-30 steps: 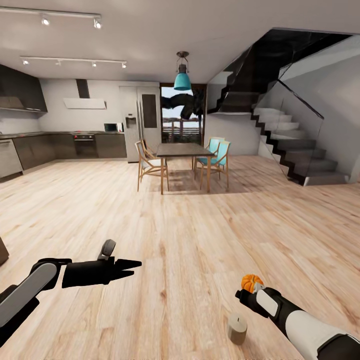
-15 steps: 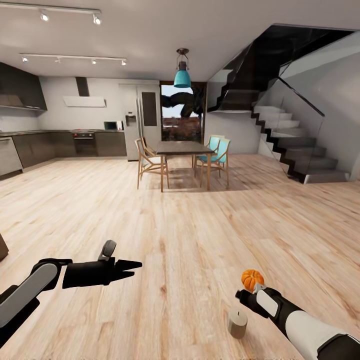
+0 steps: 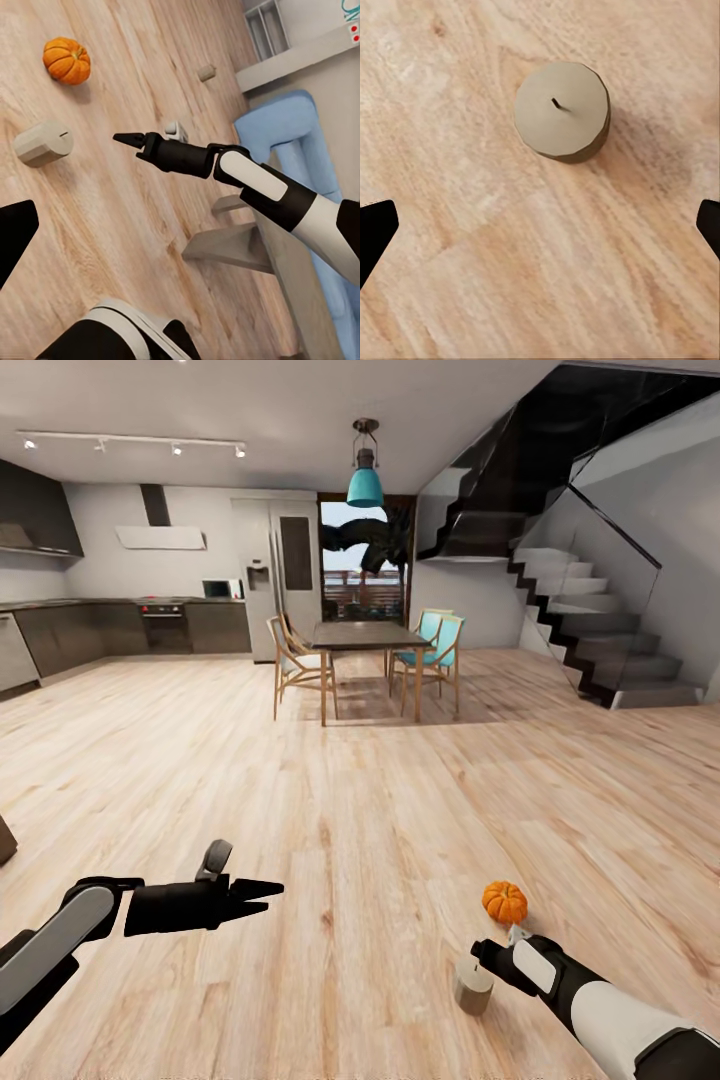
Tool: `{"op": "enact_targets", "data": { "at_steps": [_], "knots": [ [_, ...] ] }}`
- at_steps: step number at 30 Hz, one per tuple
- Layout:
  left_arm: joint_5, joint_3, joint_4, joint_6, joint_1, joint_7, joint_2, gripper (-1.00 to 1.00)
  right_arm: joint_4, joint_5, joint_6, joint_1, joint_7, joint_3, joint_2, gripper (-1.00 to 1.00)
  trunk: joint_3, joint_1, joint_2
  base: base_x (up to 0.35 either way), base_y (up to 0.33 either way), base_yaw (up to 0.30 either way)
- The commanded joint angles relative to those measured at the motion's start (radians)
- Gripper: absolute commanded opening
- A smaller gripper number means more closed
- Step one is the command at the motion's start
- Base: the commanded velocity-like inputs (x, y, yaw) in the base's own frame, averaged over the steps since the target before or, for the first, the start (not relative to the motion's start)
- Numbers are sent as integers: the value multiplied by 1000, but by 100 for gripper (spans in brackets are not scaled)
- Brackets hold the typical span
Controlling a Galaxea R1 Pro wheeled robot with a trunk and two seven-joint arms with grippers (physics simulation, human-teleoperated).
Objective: Place each of the two pumpkins and all three candles from the living room inside a cabinet in the living room (use any cabinet), then make sure every cabinet is closed, and position the cauldron so it is next to a table in the living room.
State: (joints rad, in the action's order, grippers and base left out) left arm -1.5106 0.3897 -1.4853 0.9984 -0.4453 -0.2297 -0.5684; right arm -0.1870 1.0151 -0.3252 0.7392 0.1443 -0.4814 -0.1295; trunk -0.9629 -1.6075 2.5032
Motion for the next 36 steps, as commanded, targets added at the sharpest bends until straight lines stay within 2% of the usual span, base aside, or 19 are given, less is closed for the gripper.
{"op": "enact_targets", "data": {
  "at_steps": [1, 25, 36],
  "knots": [
    [7, 1, 0, 0, -1, -10, -1, 100, -3, 10, -4, 0, 8, -8, -1, 100, -5, 0, 1, 0, 0, 0],
    [6, -3, -1, 1, -1, -10, -1, 100, -3, 10, -3, 0, 8, -8, -1, 100, -98, -11, 6, 0, 0, 0],
    [4, -4, -1, 2, -1, -11, -1, 100, -3, 9, -3, 0, 8, -8, -1, 100, -98, -11, 6, 10, 0, 0]
  ]
}}
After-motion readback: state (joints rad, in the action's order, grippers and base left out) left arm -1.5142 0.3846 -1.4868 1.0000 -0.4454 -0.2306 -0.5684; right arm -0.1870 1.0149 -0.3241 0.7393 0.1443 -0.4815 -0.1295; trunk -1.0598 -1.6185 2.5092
